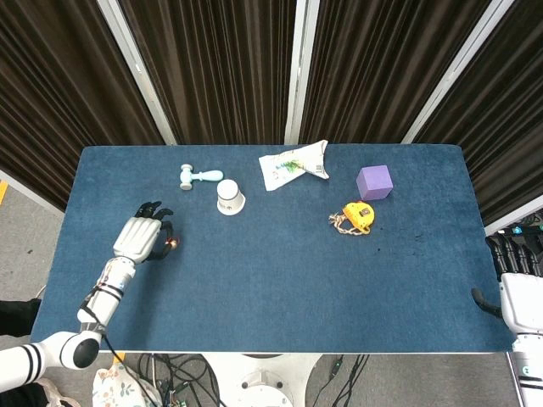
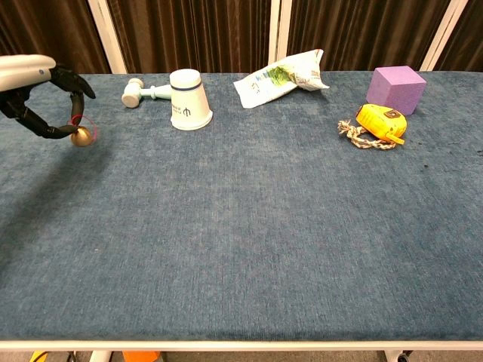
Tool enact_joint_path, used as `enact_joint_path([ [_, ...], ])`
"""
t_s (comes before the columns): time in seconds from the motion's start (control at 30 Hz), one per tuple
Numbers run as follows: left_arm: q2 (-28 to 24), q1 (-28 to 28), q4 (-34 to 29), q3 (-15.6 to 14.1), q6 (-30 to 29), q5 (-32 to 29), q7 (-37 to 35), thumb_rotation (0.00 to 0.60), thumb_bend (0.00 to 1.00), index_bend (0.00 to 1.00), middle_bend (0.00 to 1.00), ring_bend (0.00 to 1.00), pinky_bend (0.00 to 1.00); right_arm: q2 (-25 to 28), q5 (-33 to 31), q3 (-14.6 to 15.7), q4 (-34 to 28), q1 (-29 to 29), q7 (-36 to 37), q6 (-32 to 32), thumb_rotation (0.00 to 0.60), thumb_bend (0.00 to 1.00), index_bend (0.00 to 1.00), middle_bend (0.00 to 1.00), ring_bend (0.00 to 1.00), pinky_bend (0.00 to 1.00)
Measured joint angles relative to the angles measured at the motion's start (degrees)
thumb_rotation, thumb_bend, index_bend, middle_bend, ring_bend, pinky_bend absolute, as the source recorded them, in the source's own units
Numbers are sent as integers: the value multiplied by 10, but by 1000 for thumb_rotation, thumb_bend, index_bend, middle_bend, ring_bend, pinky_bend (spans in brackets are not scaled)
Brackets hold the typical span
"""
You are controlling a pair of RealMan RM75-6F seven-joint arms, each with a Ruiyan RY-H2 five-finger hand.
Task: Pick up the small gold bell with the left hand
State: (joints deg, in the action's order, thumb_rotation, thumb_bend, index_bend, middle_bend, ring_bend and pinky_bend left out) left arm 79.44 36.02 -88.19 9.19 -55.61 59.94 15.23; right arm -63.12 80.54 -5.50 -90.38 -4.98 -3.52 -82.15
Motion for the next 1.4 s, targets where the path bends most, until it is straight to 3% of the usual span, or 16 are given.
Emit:
enact_joint_path([
  [0.47,48,17,78,1,33,-59,10,600,401,633,169,23,24,2,1,2,-1,1,4,2,600,160,0,0,0,0],
  [1.0,82,14,118,-4,8,-49,22,600,396,634,169,23,17,3,8,3,-5,1,2,-3,600,159,0,0,0,0],
  [1.4,96,9,138,-10,3,-31,24,600,383,492,150,23,17,5,9,3,-10,0,-1,-3,600,160,0,0,0,0],
])
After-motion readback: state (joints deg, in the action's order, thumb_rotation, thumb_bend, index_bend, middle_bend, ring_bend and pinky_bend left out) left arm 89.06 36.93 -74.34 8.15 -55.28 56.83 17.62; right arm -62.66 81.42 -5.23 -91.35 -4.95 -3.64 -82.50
